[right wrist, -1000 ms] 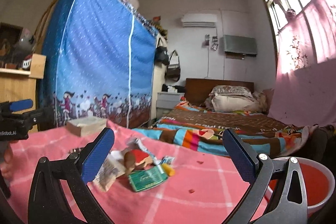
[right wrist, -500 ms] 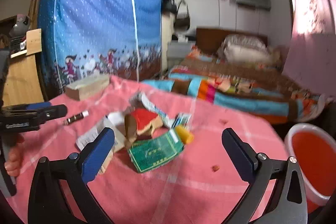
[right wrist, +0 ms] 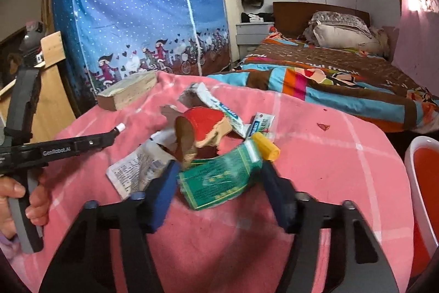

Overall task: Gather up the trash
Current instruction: 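Grasp the small dark bottle with the left tool, then grasp the green packet with the right tool while the left tool holds the bottle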

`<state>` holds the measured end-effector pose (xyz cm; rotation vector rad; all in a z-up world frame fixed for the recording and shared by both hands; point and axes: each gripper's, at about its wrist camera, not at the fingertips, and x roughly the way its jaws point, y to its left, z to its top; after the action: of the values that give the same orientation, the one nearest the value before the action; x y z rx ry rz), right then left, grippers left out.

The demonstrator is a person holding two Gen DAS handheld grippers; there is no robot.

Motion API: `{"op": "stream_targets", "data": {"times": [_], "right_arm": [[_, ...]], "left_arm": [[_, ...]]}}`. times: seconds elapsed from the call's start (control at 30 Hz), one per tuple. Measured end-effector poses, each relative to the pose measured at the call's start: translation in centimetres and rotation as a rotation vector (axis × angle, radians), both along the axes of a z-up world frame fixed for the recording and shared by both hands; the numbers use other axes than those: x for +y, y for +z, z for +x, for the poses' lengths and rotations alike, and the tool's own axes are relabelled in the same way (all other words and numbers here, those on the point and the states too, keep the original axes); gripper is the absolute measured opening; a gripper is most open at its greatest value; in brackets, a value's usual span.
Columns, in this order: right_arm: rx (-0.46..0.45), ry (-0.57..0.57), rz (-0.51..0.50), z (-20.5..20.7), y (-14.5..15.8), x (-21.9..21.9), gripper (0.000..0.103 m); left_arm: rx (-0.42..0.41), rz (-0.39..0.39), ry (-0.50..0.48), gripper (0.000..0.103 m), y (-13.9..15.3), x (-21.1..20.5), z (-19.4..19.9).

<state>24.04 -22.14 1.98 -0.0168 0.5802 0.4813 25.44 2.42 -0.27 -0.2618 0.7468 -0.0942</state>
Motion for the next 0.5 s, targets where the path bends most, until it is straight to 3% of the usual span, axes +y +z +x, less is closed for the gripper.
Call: {"op": "stream_targets", "data": {"times": [0.5], "right_arm": [[0.026, -0.008, 0.014, -1.5, -0.2, -0.9, 0.034]], "left_arm": [[-0.057, -0.011, -0.030, 0.017, 0.8, -0.4, -2.0]]}}
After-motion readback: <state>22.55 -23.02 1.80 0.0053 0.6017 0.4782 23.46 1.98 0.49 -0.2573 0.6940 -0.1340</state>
